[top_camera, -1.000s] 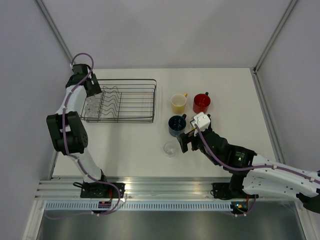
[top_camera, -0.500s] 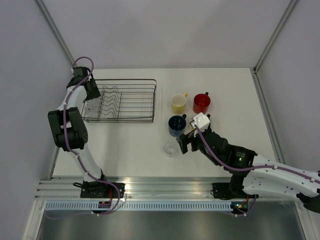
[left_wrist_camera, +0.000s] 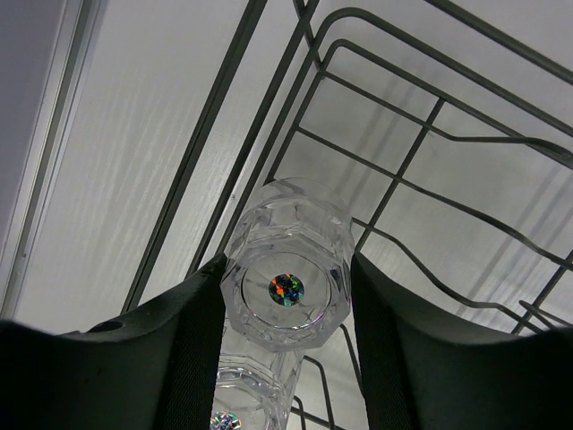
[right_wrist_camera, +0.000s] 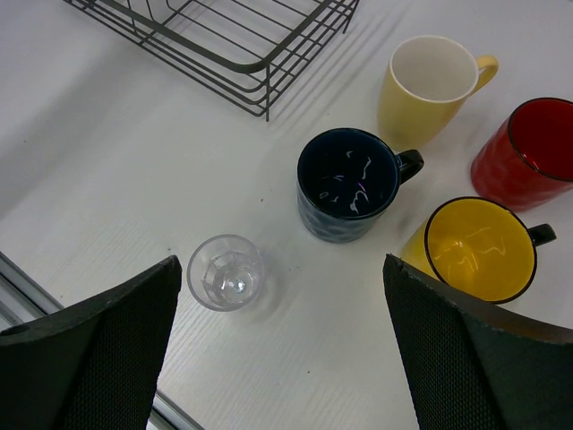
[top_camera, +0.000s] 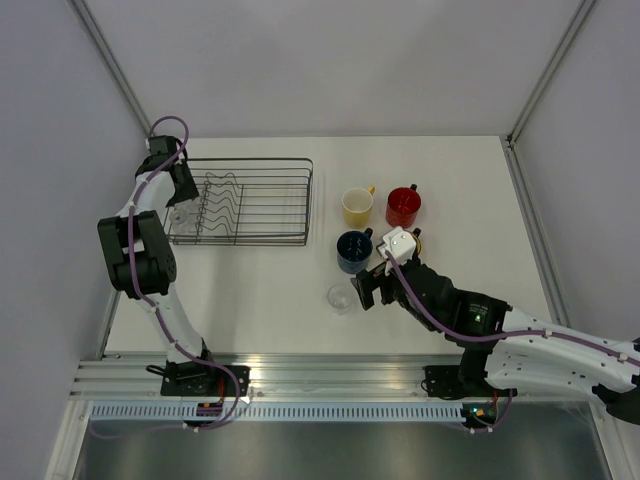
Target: Unload the cups from the dish rack
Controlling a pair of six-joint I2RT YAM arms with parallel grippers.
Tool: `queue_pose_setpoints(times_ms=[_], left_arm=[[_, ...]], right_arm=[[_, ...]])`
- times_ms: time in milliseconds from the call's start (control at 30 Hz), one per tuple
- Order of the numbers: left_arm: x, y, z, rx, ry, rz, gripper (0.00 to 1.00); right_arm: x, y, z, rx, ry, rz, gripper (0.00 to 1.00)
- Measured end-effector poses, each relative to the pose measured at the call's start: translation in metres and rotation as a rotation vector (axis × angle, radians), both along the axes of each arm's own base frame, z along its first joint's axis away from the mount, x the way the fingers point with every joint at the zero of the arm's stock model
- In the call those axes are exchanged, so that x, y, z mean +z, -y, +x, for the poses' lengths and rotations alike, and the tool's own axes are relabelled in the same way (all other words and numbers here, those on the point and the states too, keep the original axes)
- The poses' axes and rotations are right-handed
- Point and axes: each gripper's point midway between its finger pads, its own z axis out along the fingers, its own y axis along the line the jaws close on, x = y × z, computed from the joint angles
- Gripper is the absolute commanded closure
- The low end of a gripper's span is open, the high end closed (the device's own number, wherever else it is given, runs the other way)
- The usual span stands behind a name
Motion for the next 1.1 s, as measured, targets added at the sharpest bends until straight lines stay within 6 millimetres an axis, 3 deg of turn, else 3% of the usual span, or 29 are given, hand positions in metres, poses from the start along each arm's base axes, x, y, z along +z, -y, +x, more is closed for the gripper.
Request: queue_pose_setpoints(times_ms=[67,167,200,500,633,800,967,1100], left_arm=[[0.002,0.001,0.002,-0.006,0.008,-0.004,0.64],[0.004,0.001,0.003,-0.008,0.011,-0.006,0.93],[0.004,0.001,0.003,-0.009,0.011,-0.007,0.97],[0.028,0.003,0.015,-0.020,0.060,-0.014,0.98],[0.058,0.004,0.019,-0.027,0.110,-0.012,0.98],[0.111,0.012,0.014,-0.047,0.214,-0.026,0.98],[0.167,0.042,0.004,-0.116,0.349,-0.097,0.98],[0.193,0.093,-0.009,-0.241,0.419,-0.196,0.98]], right_arm=[[-0.001,0.000,0.000,0.000,-0.001,-0.003,0.03],[-0.001,0.000,0.000,0.001,-0.003,-0.006,0.03],[-0.002,0.000,0.000,0.001,-0.003,-0.006,0.03],[-0.004,-0.002,-0.001,0.008,-0.006,-0.016,0.04],[-0.004,-0.001,0.000,0.008,-0.004,-0.018,0.03],[-0.003,0.001,0.001,-0.007,0.002,-0.020,0.03],[-0.002,0.007,0.006,-0.048,0.017,-0.024,0.02],[0.000,0.015,0.009,-0.084,0.036,-0.012,0.02]])
